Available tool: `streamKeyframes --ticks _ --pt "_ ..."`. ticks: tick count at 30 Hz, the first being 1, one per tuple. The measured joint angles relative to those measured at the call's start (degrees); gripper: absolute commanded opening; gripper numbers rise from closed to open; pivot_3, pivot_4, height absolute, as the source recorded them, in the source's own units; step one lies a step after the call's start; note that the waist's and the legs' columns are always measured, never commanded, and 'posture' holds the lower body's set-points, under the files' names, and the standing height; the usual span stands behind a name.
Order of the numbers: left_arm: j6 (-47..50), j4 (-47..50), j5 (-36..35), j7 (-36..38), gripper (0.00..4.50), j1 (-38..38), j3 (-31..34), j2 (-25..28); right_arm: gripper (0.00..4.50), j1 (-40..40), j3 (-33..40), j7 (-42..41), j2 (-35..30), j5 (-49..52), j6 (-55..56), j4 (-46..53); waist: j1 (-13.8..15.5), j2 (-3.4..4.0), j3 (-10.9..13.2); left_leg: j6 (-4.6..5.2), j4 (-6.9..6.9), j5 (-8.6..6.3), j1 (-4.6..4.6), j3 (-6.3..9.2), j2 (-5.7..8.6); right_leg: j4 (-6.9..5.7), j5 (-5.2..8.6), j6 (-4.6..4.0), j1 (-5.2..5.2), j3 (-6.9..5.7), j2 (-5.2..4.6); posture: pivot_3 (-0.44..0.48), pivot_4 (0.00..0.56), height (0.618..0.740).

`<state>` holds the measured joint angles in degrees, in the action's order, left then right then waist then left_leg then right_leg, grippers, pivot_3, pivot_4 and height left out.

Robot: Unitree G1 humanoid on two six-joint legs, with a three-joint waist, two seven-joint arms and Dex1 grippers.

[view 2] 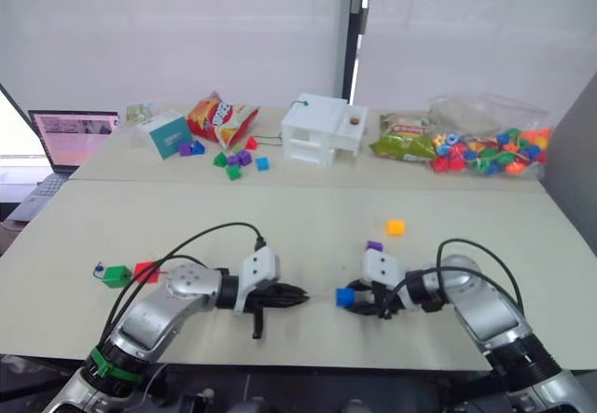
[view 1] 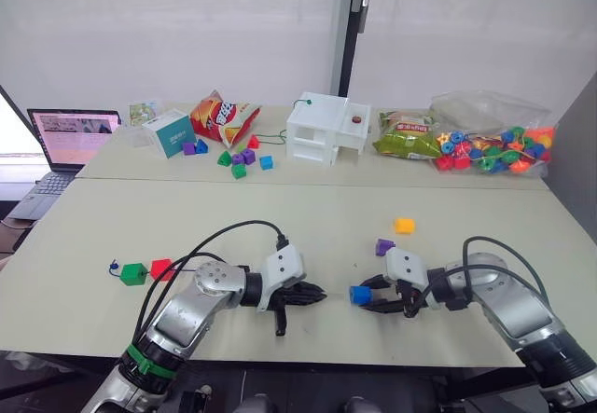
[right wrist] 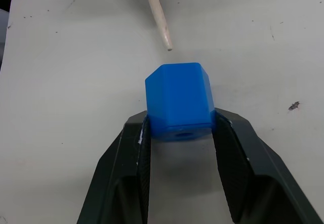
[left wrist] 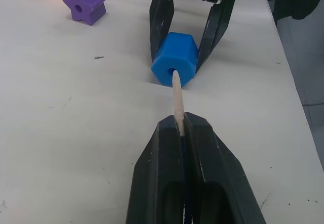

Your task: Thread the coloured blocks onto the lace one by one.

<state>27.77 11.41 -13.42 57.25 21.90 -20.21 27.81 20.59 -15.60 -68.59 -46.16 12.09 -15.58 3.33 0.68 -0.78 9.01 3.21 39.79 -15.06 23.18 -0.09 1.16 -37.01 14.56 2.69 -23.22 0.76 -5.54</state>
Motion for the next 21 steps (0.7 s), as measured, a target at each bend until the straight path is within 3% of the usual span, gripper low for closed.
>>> streamKeyframes --ticks 10,21 --pt "-1.35 -4.41 4.22 -0.24 0.0 2.55 -3.15 -1.06 1.28 -2.22 0.68 0.47 0.19 0.13 -2.23 3.59 0.02 0.0 0.0 0.0 0.01 0.0 0.01 0.0 0.02 -0.01 0.0 0.0 0.0 0.0 0.0 0.0 0.15 0.74" --pt "-1.46 -4.81 4.28 0.49 0.0 2.57 -3.59 -1.46 1.28 -2.52 0.69 0.55 0.18 0.14 -3.58 4.73 0.04 0.0 0.0 0.0 0.01 0.0 0.01 0.01 0.02 -0.01 0.0 0.0 0.0 -0.01 -0.01 0.0 0.15 0.74"
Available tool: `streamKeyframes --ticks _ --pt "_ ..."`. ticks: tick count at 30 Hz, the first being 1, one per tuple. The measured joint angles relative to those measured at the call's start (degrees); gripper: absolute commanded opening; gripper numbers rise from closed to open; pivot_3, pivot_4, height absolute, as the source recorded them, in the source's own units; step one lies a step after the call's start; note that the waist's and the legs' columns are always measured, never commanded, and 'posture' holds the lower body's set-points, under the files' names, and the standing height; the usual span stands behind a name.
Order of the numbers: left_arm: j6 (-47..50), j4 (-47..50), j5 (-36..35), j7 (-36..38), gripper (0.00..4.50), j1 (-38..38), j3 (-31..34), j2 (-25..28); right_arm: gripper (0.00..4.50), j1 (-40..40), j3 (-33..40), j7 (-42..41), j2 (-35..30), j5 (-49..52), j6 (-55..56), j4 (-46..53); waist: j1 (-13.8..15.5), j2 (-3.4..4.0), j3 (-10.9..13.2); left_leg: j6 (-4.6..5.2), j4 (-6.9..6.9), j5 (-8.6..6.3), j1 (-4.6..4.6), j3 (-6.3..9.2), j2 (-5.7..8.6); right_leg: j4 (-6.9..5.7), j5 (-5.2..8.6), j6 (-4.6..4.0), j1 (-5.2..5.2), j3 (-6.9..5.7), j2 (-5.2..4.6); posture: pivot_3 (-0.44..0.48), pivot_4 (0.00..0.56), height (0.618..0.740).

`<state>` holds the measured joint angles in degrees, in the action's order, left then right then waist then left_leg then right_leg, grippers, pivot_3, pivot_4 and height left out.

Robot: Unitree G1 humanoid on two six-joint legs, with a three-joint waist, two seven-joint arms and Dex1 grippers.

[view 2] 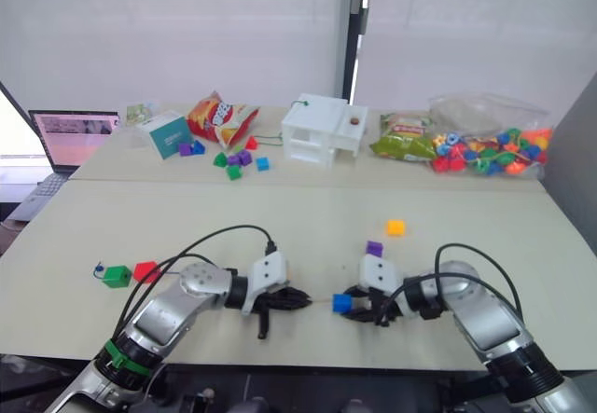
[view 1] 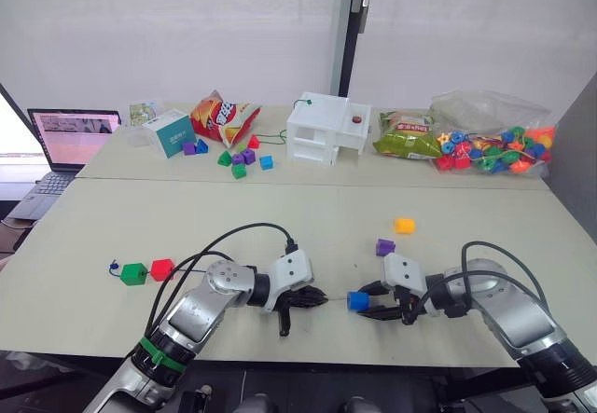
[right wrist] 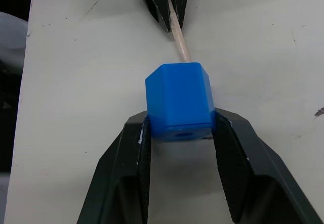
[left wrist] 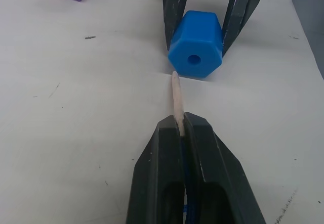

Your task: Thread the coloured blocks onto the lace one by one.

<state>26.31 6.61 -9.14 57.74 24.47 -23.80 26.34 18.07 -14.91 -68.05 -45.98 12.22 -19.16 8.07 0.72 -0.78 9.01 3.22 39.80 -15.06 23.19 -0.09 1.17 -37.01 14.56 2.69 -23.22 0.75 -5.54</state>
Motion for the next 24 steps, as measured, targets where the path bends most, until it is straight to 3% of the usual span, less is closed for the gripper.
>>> streamKeyframes --ticks 24 --pt "2.68 2.7 0.02 0.86 0.0 0.11 -0.14 0.98 1.28 -0.52 0.0 1.85 -0.16 -0.83 -5.18 3.29 0.01 0.0 0.0 0.0 0.0 0.0 -0.02 0.01 -0.01 0.0 0.0 0.0 0.03 -0.01 0.01 0.0 0.15 0.74"
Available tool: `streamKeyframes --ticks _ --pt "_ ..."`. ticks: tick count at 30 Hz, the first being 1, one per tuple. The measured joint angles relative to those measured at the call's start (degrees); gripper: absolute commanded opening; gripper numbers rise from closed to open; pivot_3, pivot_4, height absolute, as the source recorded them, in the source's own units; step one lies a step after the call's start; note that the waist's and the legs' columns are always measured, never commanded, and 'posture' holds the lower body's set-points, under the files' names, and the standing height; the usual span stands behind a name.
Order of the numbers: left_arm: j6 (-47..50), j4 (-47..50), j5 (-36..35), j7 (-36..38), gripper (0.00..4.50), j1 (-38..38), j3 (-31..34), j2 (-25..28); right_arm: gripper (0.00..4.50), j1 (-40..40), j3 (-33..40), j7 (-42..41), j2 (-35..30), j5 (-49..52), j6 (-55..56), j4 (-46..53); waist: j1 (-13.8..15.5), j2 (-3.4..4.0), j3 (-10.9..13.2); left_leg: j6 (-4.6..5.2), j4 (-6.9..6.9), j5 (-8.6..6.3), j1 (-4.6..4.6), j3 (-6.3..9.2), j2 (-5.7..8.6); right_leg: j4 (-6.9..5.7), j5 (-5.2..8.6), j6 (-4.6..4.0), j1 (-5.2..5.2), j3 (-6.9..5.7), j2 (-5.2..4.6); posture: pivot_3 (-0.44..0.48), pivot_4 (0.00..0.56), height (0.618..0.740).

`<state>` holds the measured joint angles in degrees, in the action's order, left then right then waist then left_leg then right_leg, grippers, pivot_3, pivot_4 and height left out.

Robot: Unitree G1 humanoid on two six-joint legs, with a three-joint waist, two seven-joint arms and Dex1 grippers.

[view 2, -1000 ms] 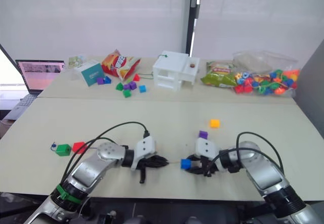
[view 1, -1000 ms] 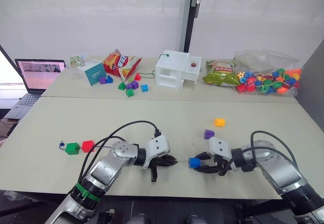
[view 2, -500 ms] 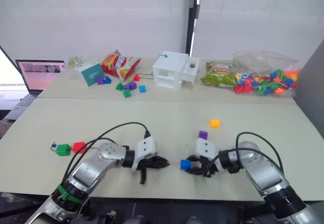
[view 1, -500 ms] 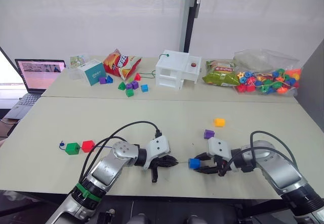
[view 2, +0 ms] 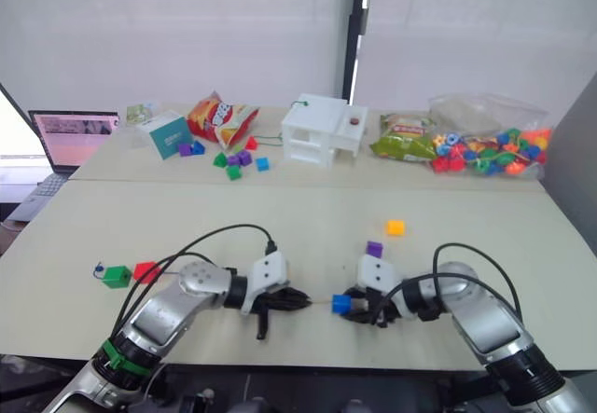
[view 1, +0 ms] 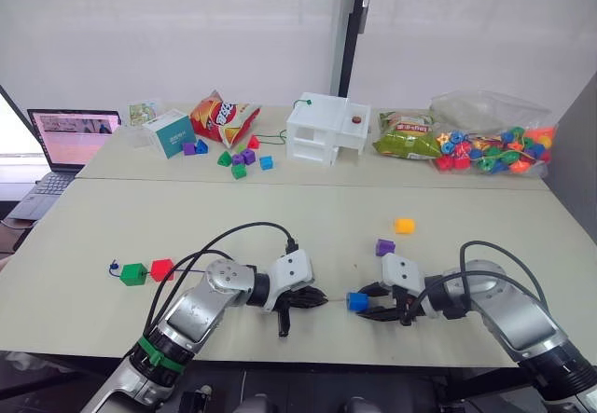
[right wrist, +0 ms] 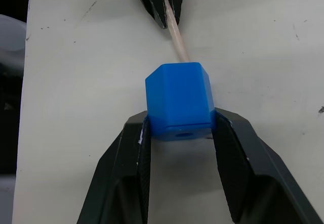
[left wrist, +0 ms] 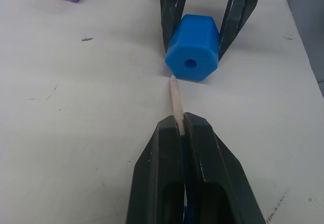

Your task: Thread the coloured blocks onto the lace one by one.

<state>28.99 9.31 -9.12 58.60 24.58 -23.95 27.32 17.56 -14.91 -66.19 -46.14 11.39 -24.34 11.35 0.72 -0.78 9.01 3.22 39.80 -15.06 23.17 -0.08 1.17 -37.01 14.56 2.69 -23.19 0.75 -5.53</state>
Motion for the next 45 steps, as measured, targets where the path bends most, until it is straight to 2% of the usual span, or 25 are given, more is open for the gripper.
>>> streamKeyframes --ticks 12,41,45 --pt "7.63 7.65 -0.06 -0.56 0.0 0.14 -0.92 2.08 1.28 -0.55 -0.22 0.95 -0.29 -1.06 -1.83 2.24 0.01 0.0 0.0 0.0 0.01 0.0 -0.04 0.01 0.0 0.0 0.0 0.0 0.05 0.0 0.01 0.0 0.15 0.74" --pt "9.51 7.45 0.1 -3.4 0.0 2.57 -3.38 1.44 1.28 -1.11 -0.17 1.3 -0.74 -1.23 -2.43 3.23 0.22 0.0 0.0 0.0 0.02 0.0 -0.03 0.01 0.02 0.01 0.0 0.01 0.07 -0.01 -0.01 0.0 0.15 0.74" --pt "10.02 6.15 0.78 -4.11 0.0 3.17 -3.78 0.09 1.28 -1.37 -0.09 1.31 -0.89 -1.23 -2.88 3.45 0.43 0.0 0.0 0.0 0.04 0.0 -0.03 0.01 0.05 0.01 -0.01 0.02 0.09 -0.02 -0.01 0.0 0.15 0.74"
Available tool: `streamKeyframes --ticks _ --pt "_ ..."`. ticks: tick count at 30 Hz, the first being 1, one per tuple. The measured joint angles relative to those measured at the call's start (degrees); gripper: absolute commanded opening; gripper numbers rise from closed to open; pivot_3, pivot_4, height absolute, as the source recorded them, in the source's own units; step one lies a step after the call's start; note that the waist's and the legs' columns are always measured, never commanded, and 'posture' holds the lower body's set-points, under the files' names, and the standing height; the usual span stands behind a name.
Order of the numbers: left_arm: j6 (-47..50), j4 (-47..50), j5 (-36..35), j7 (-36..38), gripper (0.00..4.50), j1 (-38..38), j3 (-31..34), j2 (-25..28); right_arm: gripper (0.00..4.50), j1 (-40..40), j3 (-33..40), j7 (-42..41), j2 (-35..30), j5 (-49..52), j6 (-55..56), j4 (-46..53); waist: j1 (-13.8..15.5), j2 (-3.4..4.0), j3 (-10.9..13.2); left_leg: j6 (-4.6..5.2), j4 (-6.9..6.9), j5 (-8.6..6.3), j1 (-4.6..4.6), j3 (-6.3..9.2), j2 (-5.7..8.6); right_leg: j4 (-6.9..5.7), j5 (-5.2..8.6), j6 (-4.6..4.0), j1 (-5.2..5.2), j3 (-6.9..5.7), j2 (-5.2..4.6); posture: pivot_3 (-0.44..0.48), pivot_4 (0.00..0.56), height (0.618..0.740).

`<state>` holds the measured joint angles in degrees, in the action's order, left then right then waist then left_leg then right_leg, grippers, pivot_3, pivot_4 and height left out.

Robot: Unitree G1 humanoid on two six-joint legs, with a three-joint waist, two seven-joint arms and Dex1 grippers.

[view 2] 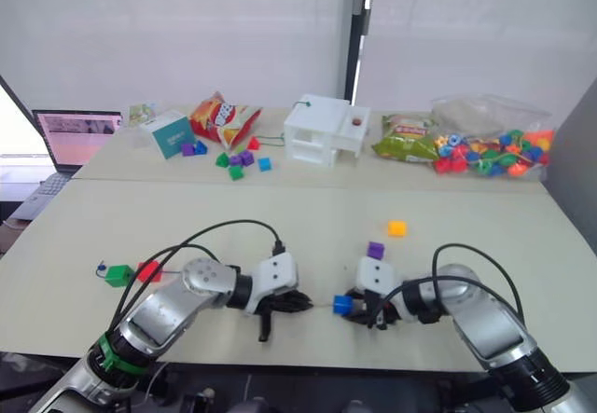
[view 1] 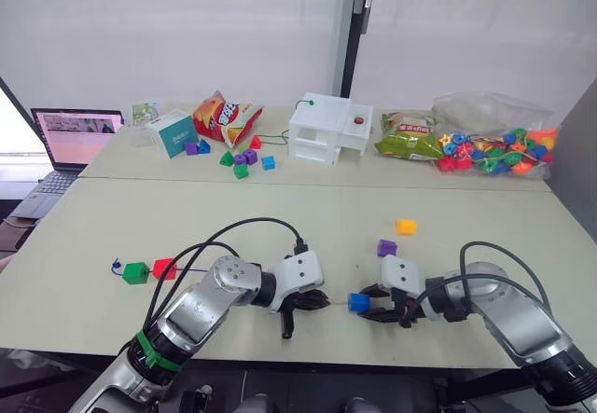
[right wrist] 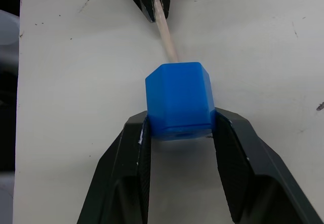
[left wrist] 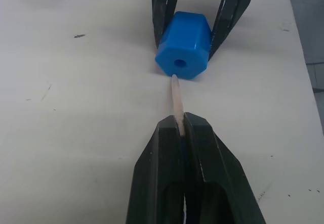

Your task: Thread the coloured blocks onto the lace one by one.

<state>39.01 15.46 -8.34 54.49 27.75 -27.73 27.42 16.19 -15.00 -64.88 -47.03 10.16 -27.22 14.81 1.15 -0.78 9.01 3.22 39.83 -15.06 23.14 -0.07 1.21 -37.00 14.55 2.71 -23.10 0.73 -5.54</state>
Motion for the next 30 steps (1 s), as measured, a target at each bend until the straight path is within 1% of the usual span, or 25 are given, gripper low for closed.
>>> streamKeyframes --ticks 7,22,24,30 --pt "0.01 -1.8 0.97 -1.89 0.0 1.1 -0.54 -3.35 1.28 -0.3 0.09 0.07 -0.44 0.01 -0.64 0.75 0.29 0.0 0.0 0.0 0.02 0.0 0.0 0.02 0.03 0.01 -0.02 0.03 0.01 0.01 0.0 0.0 0.15 0.74" --pt "0.0 -2.08 1.0 -0.6 0.0 1.61 -0.54 -3.54 1.28 -0.51 0.21 0.11 -0.51 0.01 -0.66 0.91 0.26 -0.01 0.0 0.0 0.01 0.0 0.01 0.02 0.02 0.03 -0.02 0.03 0.01 0.02 0.01 0.0 0.15 0.74" --pt "0.0 -2.07 0.98 -0.21 0.0 1.61 -0.46 -3.14 1.28 -0.53 0.21 0.16 -0.51 0.01 -0.66 0.97 0.22 -0.01 0.0 0.0 0.01 0.0 0.01 0.02 0.01 0.03 -0.02 0.03 0.01 0.01 0.02 0.0 0.15 0.74" --pt "1.04 0.91 -1.4 2.98 0.0 0.97 0.54 0.71 1.28 -0.76 0.18 0.41 -0.51 0.01 -0.66 1.25 0.12 -0.01 0.0 0.0 0.01 0.0 0.0 0.03 0.0 0.04 -0.02 0.03 0.03 0.01 0.0 0.0 0.15 0.74"
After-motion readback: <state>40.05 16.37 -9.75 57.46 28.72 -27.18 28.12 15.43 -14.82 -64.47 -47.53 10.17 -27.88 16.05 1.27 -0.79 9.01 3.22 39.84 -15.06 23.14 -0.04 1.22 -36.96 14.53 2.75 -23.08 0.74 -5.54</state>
